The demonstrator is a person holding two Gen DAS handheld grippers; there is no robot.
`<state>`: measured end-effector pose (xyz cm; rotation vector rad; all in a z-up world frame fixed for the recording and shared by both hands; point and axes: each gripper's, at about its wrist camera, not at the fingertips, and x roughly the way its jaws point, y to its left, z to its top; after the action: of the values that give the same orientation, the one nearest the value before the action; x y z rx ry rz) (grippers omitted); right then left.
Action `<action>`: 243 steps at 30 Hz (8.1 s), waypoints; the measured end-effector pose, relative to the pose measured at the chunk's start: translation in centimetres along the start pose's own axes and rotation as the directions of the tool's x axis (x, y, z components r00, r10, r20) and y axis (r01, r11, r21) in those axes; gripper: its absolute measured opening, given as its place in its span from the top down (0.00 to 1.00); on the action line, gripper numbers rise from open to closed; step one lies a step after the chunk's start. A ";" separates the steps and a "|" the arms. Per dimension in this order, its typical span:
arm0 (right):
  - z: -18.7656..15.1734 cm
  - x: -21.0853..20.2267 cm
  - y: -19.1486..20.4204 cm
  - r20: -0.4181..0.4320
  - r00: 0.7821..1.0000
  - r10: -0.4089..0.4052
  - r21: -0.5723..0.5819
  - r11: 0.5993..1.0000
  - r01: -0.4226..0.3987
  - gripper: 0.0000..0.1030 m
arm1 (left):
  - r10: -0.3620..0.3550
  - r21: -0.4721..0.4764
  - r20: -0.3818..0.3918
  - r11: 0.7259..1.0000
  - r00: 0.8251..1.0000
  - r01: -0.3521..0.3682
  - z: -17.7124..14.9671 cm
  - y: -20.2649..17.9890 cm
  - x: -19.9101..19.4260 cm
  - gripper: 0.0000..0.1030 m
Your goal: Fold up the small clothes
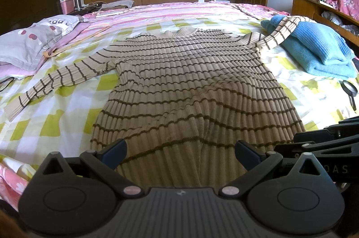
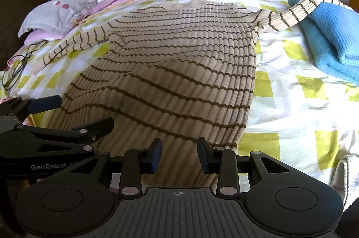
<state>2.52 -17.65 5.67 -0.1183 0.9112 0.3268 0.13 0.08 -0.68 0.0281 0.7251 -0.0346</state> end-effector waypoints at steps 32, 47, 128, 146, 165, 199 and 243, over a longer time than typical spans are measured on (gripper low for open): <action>0.7 0.5 -0.3 0.000 1.000 -0.001 0.002 1.000 0.001 0.67 | -0.008 -0.002 0.011 1.000 1.000 0.008 0.7 0.3 0.2 0.00; 3.5 1.1 -1.4 0.035 0.999 -0.021 0.035 0.999 0.020 0.67 | -0.022 0.054 0.065 0.998 0.998 0.019 4.0 -0.4 1.8 0.00; 3.9 3.8 -6.0 -0.114 0.989 -0.090 -0.072 0.994 0.082 0.62 | -0.011 0.022 -0.199 1.000 0.980 0.016 1.8 3.4 6.9 0.00; 7.7 2.2 -9.7 -0.002 0.997 -0.072 0.065 0.995 0.072 0.62 | -0.105 0.108 -0.102 0.987 0.989 0.116 7.8 -2.2 8.0 0.00; 18.2 0.2 -21.8 0.134 0.972 -0.193 0.282 0.948 0.150 0.63 | -0.197 0.186 0.038 0.965 0.980 0.187 17.3 -9.8 10.8 0.00; 28.6 7.2 -34.5 -0.025 0.920 -0.390 0.588 0.739 0.329 0.64 | -0.211 0.094 0.075 0.975 0.975 0.204 21.0 -11.3 15.6 0.00; 27.7 20.7 6.3 -0.048 0.976 0.212 -0.138 0.966 -0.217 0.89 | -0.051 -0.163 0.014 0.985 0.999 0.053 11.1 10.5 14.8 0.00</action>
<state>33.17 -0.38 6.41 -0.1572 0.9347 0.5936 19.01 9.87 -2.10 -0.1474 0.7173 -0.0253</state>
